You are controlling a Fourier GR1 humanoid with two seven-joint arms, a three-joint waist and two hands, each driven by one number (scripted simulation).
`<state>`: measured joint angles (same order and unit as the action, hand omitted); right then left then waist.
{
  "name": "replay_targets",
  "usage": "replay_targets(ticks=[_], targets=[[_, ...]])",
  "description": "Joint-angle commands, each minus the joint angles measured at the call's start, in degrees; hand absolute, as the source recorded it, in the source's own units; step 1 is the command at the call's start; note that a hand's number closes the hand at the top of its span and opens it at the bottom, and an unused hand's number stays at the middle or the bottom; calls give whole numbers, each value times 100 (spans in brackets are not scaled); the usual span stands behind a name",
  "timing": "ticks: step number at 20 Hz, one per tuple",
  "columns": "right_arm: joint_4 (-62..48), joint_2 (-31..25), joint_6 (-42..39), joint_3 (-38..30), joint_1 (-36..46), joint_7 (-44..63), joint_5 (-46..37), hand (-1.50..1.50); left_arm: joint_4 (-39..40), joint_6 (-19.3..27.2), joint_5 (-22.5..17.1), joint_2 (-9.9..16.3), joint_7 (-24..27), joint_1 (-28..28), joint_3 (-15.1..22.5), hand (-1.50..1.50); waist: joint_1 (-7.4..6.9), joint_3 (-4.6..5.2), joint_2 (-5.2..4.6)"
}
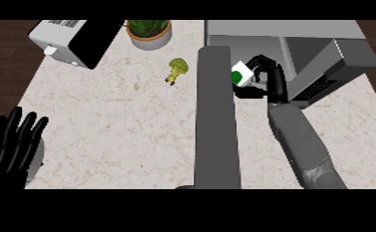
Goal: Pick up the milk, place it into the microwave and close the microwave
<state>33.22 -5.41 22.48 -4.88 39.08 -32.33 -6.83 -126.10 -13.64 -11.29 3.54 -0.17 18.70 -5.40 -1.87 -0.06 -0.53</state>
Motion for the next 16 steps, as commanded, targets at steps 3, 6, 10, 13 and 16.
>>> replay_targets(ticks=[3, 6, 10, 13, 16], targets=[[-1322, -564, 404, -363, 993, 9, -186, 150, 510, -140, 139, -42, 424, -100, -12, -150, -97, 0, -55], [-1619, -797, 768, -669, 1125, -161, -63, 150, 116, -58, 101, -80, 110, -107, 151, -150, -218, -14, -112], [-1794, -764, 1835, -697, 1215, -433, -255, 150, 246, 104, 238, -30, -52, -475, 94, -150, -215, -17, -143], [-2136, -747, 2095, -462, 1426, -475, -581, 150, 477, -108, 226, 31, 164, -314, 79, -150, -327, -11, -163], [-2596, -809, 1966, -100, 1804, 11, -974, -150, 534, -172, 237, 141, 246, -398, -30, -150, -428, -4, -193]])
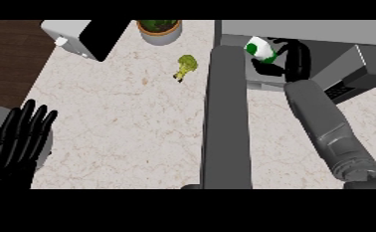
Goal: Pick up the milk, place it into the microwave and close the microwave
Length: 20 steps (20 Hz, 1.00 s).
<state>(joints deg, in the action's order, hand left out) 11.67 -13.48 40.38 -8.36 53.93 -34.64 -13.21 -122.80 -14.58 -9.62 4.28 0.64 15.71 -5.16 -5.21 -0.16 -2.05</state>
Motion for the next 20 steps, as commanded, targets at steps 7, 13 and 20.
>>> replay_targets(ticks=[7, 13, 20], targets=[[-693, 184, -282, 381, 547, 295, -486, -150, -38, -22, 301, -41, 83, 70, 193, -150, -58, -6, -3], [-663, 296, -218, 238, 535, 224, -376, -150, 151, -13, 465, -80, 229, 15, 245, -150, 8, -4, 6], [-555, 343, 143, -29, 492, 179, -161, -150, -210, -26, 359, 9, -16, 106, 161, -150, 61, -5, 26]])
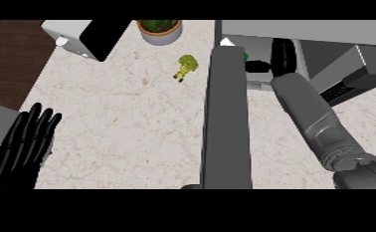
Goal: Pick up the milk, place it into the microwave and close the microwave
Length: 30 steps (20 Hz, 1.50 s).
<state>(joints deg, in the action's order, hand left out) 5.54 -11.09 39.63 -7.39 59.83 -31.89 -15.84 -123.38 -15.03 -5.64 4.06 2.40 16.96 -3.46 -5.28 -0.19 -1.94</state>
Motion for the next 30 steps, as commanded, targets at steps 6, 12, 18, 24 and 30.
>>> replay_targets(ticks=[6, 12, 18, 24, 30], targets=[[135, -242, 101, -262, -125, -360, 180, -150, -220, 114, 263, -151, -226, 71, 318, -150, 64, -6, -5], [305, -475, 67, -491, -251, -648, 358, -150, -141, 36, 255, -147, 14, 228, 224, -150, 155, 2, 47], [200, -681, -430, -613, -282, -730, 444, -150, -102, 221, 643, -371, -1, 218, 545, -150, 184, 0, 47], [396, -871, -1617, -864, -492, -1083, 764, -150, -272, 222, 371, -311, -218, 232, 307, -150, 310, 6, 102], [544, -652, -2102, -962, -988, -1391, 963, -150, -177, 172, 575, -398, 53, 471, 600, -150, 410, 12, 150]])
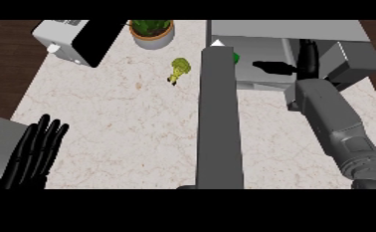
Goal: Pick up the milk, place it into the microwave and close the microwave
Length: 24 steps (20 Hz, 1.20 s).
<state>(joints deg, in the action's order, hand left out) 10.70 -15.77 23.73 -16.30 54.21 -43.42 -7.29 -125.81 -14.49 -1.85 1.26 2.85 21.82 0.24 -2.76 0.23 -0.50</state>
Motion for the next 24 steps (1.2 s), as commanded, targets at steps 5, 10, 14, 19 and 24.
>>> replay_targets(ticks=[5, 10, 14, 19, 24], targets=[[150, 109, -1001, -102, -673, -384, 245, -150, -17, -61, 93, -88, 181, 192, 170, -150, 173, -27, 30], [223, 471, -830, -52, -1181, -392, 267, -150, -253, 16, -136, -15, -233, 24, 87, -150, 240, -25, 51], [549, 566, -1189, 90, -1629, -366, 288, -150, -86, 50, -170, -13, -42, 61, -4, -150, 282, -20, 70], [743, 689, -1553, 107, -2119, -547, 406, -150, -127, 53, 8, -44, -149, 151, 272, -150, 266, -22, 61], [1229, 1016, -1805, 102, -2572, -411, 678, -150, 139, -46, 37, -16, -140, -80, 542, -150, 304, -20, 66]])
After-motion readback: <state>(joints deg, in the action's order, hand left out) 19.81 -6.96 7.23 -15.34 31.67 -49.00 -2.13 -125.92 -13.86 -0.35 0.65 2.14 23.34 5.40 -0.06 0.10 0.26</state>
